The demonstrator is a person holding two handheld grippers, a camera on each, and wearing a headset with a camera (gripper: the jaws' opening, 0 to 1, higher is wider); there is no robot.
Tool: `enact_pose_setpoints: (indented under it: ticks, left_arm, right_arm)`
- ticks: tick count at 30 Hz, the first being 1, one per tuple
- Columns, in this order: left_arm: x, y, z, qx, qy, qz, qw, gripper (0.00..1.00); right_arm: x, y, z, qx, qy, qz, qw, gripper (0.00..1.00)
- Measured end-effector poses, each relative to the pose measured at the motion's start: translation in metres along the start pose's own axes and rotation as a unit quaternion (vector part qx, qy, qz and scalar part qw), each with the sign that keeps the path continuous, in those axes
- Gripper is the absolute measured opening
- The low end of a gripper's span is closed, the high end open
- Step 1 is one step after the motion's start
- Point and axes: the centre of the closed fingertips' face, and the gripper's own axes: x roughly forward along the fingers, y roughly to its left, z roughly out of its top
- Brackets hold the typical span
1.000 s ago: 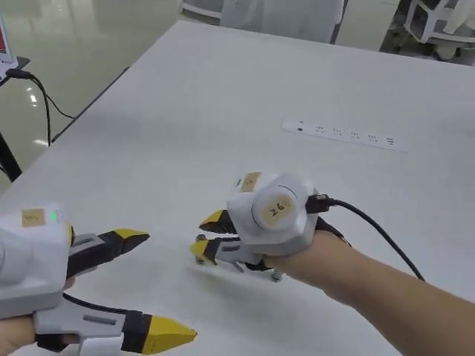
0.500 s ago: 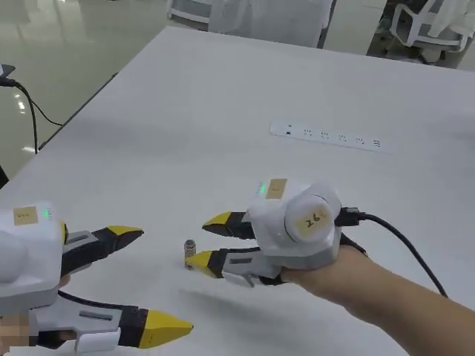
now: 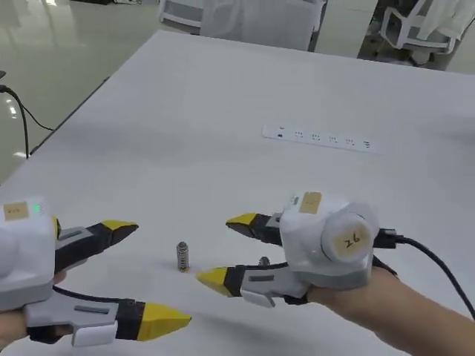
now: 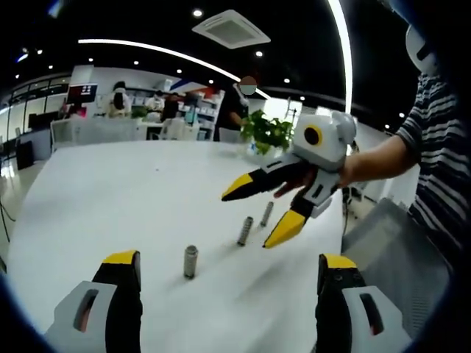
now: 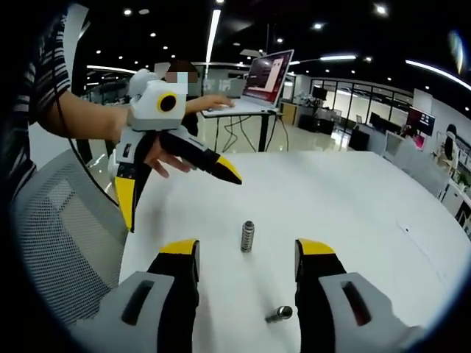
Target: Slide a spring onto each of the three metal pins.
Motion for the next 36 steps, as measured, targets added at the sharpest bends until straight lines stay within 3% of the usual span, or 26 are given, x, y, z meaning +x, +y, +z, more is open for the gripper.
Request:
enact_pose_setpoints:
  ticks: [5,10,21,29,36]
  left_arm:
    - [-0.001,-0.002,0.000,0.001,0.000,-0.001,1.0000,0.98]
    - [-0.001,-0.002,-0.001,0.005,0.003,-0.001,1.0000,0.98]
    - [0.005,-0.004,0.003,0.021,0.005,-0.005,0.9997,0.98]
    - [0.006,-0.005,0.004,0.027,0.005,-0.007,0.9996,0.98]
    - [0.004,-0.006,0.002,0.038,0.012,-0.004,0.9992,0.98]
  right_arm:
    - [-0.022,-0.008,-0.009,0.010,-0.010,-0.028,0.9995,0.73]
    - [-0.046,-0.019,-0.018,0.042,-0.022,-0.057,0.9973,0.77]
    - [-0.075,-0.023,-0.040,0.076,-0.026,-0.097,0.9921,0.99]
    - [-0.099,-0.028,-0.053,0.105,-0.035,-0.124,0.9861,0.99]
    - [-0.127,-0.031,-0.075,0.127,-0.028,-0.154,0.9795,0.99]
